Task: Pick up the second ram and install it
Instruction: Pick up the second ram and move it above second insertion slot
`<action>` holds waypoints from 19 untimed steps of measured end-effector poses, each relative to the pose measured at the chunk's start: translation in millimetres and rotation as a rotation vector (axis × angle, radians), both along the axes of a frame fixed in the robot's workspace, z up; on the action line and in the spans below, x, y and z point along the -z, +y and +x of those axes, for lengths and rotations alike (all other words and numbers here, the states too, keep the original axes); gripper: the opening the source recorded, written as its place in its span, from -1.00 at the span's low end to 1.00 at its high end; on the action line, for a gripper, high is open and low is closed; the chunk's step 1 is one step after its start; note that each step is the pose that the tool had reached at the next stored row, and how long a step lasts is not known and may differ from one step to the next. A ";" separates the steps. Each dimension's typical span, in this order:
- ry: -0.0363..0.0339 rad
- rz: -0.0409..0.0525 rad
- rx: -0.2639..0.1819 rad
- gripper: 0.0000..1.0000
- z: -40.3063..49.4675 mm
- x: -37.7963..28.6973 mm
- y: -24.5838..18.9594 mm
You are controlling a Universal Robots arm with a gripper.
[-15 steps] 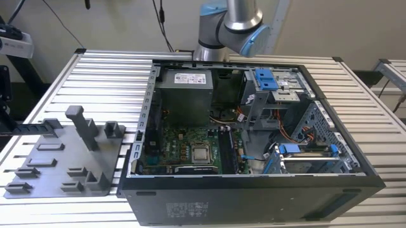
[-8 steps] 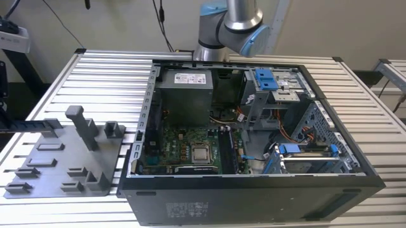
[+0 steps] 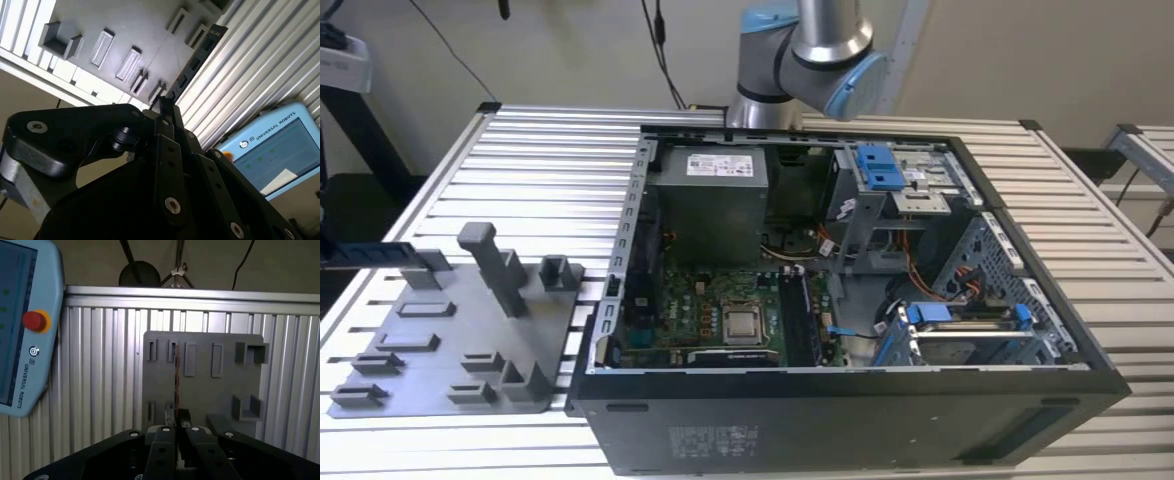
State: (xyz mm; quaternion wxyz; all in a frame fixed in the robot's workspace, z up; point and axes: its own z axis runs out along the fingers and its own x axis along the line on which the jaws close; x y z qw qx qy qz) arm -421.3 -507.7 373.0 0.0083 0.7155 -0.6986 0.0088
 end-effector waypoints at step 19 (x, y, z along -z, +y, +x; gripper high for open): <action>0.0000 0.0002 0.000 -0.72 0.0 -38.6 0.0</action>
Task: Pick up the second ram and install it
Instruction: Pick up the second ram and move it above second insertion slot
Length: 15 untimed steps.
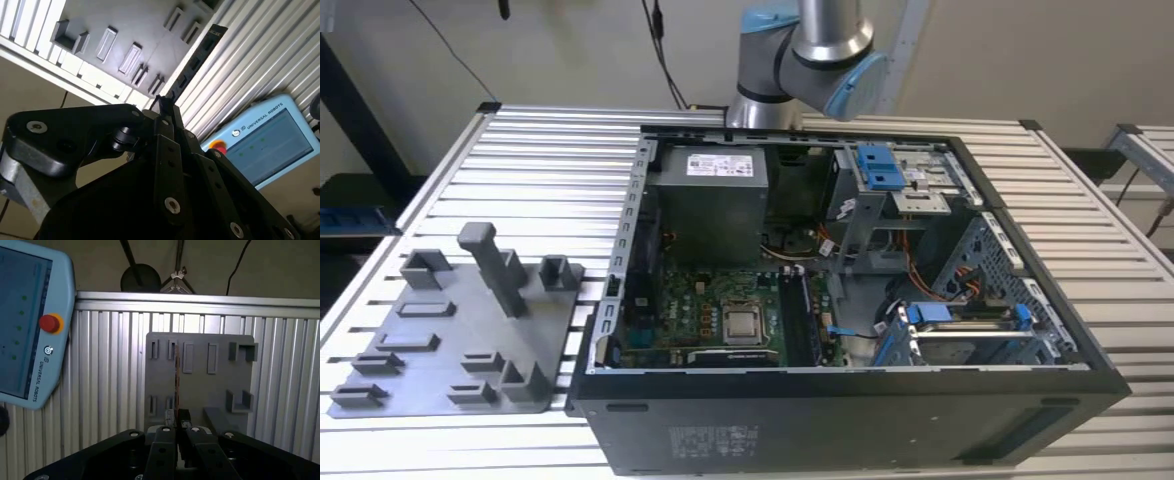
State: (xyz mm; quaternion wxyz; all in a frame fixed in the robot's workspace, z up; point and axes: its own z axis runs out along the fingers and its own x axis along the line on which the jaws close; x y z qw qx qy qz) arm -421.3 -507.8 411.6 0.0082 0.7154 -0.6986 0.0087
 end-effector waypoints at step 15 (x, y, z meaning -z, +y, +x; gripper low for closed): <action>0.0000 0.0000 0.000 -0.72 0.0 -20.4 0.0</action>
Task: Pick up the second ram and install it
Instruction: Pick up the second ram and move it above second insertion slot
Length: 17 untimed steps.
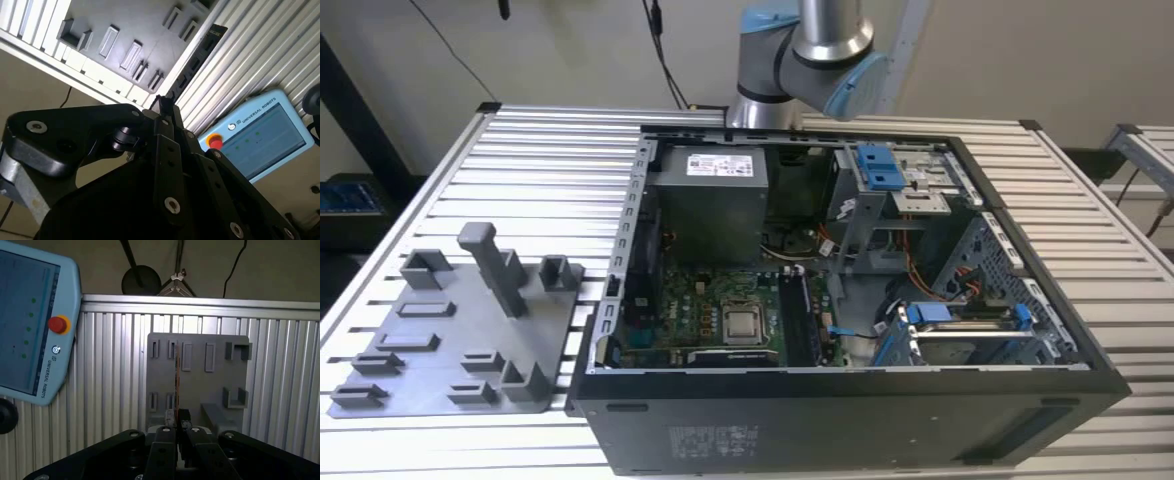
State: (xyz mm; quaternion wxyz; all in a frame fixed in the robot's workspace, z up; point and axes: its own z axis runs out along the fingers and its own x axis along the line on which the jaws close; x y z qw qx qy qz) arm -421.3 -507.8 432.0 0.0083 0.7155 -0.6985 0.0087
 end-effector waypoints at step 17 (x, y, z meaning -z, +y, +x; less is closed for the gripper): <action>0.0000 0.0000 0.000 -0.72 11.2 0.0 0.0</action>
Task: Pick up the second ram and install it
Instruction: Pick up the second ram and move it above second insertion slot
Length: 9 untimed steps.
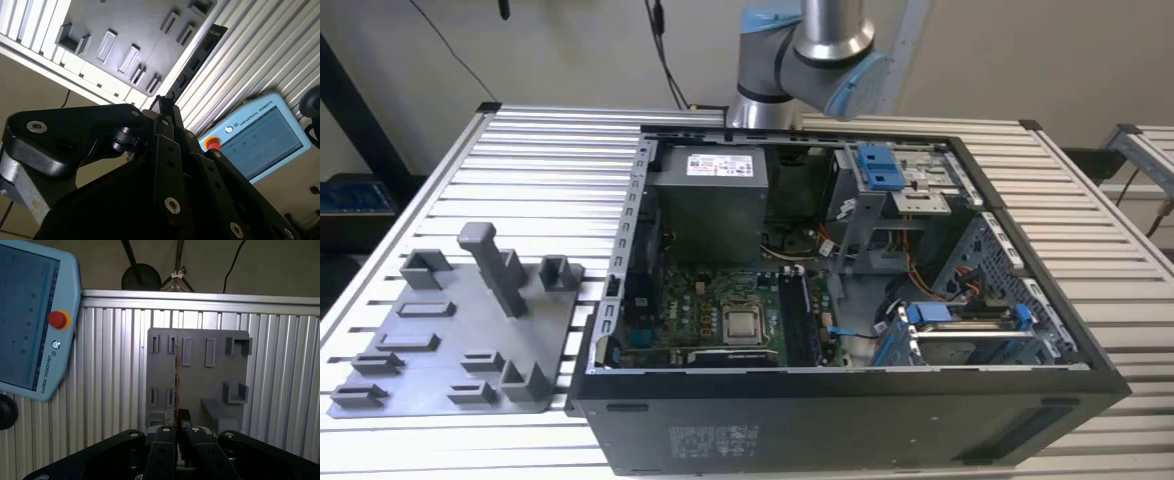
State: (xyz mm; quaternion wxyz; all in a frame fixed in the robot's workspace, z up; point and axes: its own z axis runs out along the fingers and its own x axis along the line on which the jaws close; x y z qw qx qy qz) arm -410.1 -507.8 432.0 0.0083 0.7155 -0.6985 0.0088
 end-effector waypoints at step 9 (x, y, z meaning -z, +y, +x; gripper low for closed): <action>0.0000 0.0001 0.000 -0.72 16.0 0.0 0.0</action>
